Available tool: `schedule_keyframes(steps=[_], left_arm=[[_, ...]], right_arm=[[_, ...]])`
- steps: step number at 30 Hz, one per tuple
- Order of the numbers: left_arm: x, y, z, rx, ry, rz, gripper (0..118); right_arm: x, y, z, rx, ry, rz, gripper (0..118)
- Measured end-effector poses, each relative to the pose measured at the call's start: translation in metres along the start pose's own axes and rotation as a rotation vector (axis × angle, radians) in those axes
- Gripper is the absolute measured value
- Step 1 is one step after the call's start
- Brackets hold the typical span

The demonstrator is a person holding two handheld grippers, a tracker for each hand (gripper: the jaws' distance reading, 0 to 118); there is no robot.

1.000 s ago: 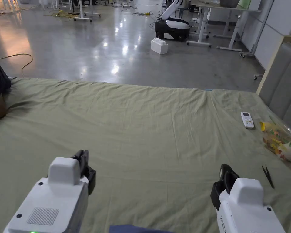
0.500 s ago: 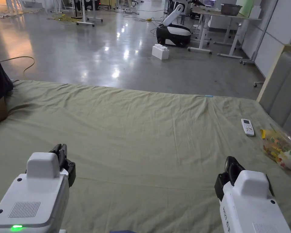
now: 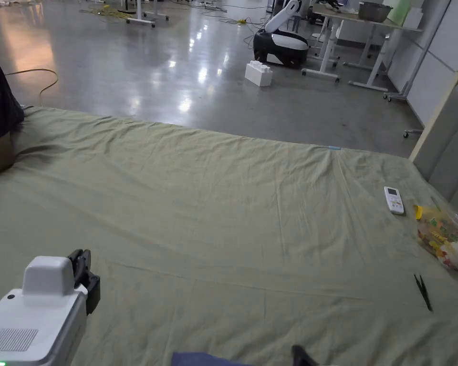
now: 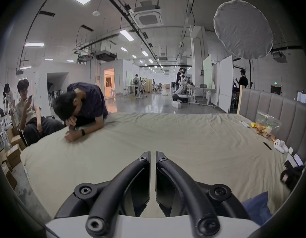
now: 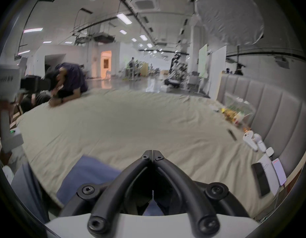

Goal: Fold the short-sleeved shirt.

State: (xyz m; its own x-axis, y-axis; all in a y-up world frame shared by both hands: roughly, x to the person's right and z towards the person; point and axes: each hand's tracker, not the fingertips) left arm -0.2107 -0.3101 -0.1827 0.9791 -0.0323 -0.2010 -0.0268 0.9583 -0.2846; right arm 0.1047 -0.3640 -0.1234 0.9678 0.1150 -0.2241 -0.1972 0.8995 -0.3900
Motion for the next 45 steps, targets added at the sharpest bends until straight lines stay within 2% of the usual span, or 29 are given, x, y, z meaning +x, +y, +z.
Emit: schedule_keyframes(steps=[4,8,13,14,16,17,18,21,24,28,33,35,37,38,39,41,45], left_arm=[[-0.009,-0.021,0.003,-0.099,-0.046,0.033,6],[-0.015,-0.047,0.009,-0.214,-0.120,0.081,6],[-0.020,-0.065,0.009,-0.455,-0.350,0.230,21],[-0.022,-0.067,0.006,-0.516,-0.423,0.266,35],[-0.022,-0.076,-0.003,-0.616,-0.548,0.348,84],[-0.021,-0.082,-0.006,-0.673,-0.613,0.383,100],[-0.021,-0.088,-0.010,-0.687,-0.679,0.419,107],[-0.018,-0.101,-0.022,-0.737,-0.796,0.543,107],[-0.004,-0.111,-0.036,-0.816,-0.824,0.625,107],[0.010,-0.130,-0.060,-0.909,-0.880,0.681,107],[0.033,-0.129,-0.068,-0.912,-0.912,0.730,104],[0.043,-0.129,-0.066,-0.929,-0.943,0.685,90],[0.056,-0.128,-0.057,-0.927,-0.941,0.576,59],[0.059,-0.128,-0.054,-0.927,-0.937,0.533,48],[0.056,-0.132,-0.057,-0.910,-0.874,0.480,44],[0.043,-0.138,-0.066,-0.956,-0.919,0.710,37],[0.031,-0.161,-0.074,-0.965,-0.957,0.824,28]], right_arm=[[-0.033,-0.018,-0.015,-0.056,0.069,0.041,0],[-0.050,-0.035,-0.038,-0.098,0.077,0.082,0],[-0.046,-0.057,-0.053,-0.141,0.034,0.087,0],[-0.045,-0.058,-0.054,-0.142,0.035,0.084,0],[-0.044,-0.059,-0.052,-0.140,0.035,0.082,0],[-0.044,-0.060,-0.052,-0.136,0.034,0.084,0],[-0.044,-0.060,-0.052,-0.133,0.033,0.084,0],[-0.041,-0.063,-0.051,-0.134,0.034,0.055,0],[-0.040,-0.060,-0.047,-0.135,0.036,0.042,0],[-0.038,-0.062,-0.046,-0.133,0.039,0.038,0],[-0.033,-0.068,-0.047,-0.133,0.041,0.021,0],[-0.032,-0.068,-0.046,-0.132,0.042,0.012,0],[-0.032,-0.065,-0.044,-0.131,0.042,0.009,0],[-0.030,-0.065,-0.043,-0.129,0.040,0.005,0],[-0.027,-0.065,-0.042,-0.129,0.031,-0.006,0],[-0.021,-0.069,-0.041,-0.142,0.025,-0.030,0],[-0.018,-0.078,-0.039,-0.148,0.009,-0.013,0]])
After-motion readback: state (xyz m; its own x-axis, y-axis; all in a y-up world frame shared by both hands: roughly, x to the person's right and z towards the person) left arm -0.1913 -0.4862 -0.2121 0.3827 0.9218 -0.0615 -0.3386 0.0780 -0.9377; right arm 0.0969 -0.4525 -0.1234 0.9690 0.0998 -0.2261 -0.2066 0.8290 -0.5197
